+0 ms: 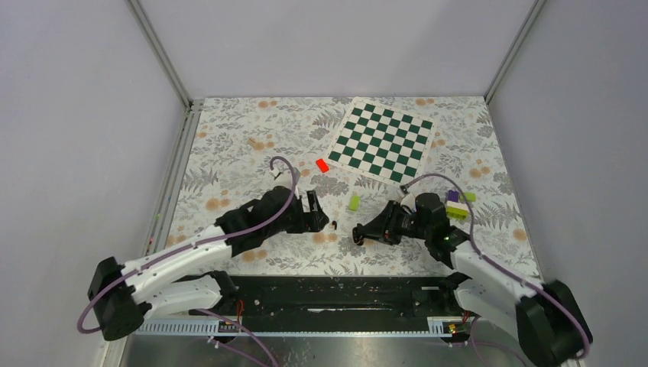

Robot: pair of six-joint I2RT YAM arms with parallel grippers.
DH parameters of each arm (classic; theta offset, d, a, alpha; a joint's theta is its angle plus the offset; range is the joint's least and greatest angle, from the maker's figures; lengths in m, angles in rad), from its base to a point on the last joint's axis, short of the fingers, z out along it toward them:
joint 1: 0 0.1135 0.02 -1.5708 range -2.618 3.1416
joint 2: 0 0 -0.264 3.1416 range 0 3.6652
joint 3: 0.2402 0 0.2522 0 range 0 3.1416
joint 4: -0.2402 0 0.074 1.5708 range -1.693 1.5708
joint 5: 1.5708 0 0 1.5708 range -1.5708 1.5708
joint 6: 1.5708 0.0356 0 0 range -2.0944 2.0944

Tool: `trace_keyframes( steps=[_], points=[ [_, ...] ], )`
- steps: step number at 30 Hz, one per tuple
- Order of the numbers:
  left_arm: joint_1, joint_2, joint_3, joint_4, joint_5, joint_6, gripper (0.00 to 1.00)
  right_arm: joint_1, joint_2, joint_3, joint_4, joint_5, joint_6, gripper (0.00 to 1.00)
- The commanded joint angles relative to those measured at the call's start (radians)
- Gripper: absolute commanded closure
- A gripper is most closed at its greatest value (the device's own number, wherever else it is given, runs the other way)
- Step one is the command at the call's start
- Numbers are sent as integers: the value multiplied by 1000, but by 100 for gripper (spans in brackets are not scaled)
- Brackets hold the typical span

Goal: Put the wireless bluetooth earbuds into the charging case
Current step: Pick up the earbud from the center of the board.

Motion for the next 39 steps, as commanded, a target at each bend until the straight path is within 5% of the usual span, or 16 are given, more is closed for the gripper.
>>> trace_keyframes(
  steps=[1,9,19,24,39],
  points=[
    [-1,109,11,-26,-17,-144,18,-6,-258,186,-828,305,-463,100],
    [-15,410,128,-15,71,-175,25,-7,-384,266,-993,371,-520,100],
    [-34,451,67,125,-22,-283,41,-7,-406,277,-988,368,-510,100],
    [-60,563,170,36,-94,-323,55,-8,-406,271,-966,355,-489,100],
    [-81,765,376,-121,-218,-302,69,-8,-426,264,-966,340,-474,100]
  ],
)
